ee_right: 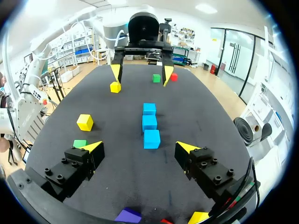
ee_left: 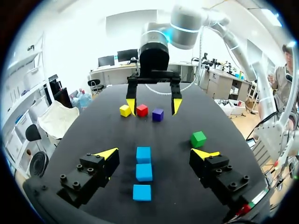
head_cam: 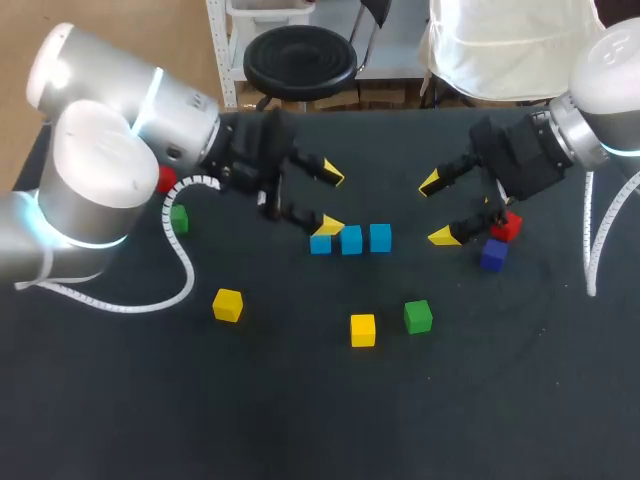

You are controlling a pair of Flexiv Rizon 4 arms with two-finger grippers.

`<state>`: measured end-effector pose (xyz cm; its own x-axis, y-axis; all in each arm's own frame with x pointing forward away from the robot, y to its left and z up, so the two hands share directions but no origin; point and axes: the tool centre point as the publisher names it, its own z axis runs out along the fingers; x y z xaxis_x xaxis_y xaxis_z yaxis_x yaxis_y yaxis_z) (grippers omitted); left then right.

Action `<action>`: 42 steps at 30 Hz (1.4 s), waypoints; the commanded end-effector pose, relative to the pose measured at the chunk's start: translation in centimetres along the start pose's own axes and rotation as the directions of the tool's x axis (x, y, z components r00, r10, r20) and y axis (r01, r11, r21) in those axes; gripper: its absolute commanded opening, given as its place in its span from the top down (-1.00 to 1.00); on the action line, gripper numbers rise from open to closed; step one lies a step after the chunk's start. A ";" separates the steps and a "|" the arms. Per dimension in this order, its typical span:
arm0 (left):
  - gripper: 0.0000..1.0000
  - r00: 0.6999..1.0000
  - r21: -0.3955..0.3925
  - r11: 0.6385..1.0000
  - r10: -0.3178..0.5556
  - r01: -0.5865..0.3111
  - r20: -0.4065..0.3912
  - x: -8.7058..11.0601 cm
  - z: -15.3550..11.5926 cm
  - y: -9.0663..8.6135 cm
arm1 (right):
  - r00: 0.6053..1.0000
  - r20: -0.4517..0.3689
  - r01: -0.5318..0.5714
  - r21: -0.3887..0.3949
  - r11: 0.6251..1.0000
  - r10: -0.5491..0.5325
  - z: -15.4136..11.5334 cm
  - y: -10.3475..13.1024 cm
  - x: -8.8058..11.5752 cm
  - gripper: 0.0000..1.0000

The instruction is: Place the blue cubes, place green cubes on the blue cubes, place the yellow cubes on the green cubes, then place the red cubes on the yellow cubes, and place purple cube on the red cubes.

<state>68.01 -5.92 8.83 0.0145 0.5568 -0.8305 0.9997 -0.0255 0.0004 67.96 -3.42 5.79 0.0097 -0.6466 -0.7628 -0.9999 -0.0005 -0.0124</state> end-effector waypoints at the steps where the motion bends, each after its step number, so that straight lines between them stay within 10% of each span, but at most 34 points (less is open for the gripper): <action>1: -1.00 1.000 -0.007 1.000 0.005 -0.004 0.025 0.1 -0.8 -0.6 | 1.000 0.000 0.000 0.000 1.000 0.000 0.0 0.0 0.0 -1.00; 26: -1.00 0.997 0.046 0.998 0.038 -0.035 -0.067 -0.7 -7.3 -0.3 | 1.000 0.000 0.000 0.000 1.000 0.000 0.0 0.0 0.0 -1.00; 42: -1.00 0.984 -0.022 0.998 -0.056 0.053 -0.168 2.3 -11.0 3.8 | 1.000 0.000 0.000 0.000 1.000 0.000 0.0 0.0 0.0 -1.00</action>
<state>71.58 4.38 13.14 -0.0408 0.6909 -0.7218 0.9991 0.0327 -0.0251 67.96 -3.42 5.79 0.0098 -0.6466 -0.7628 -0.9999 -0.0005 -0.0124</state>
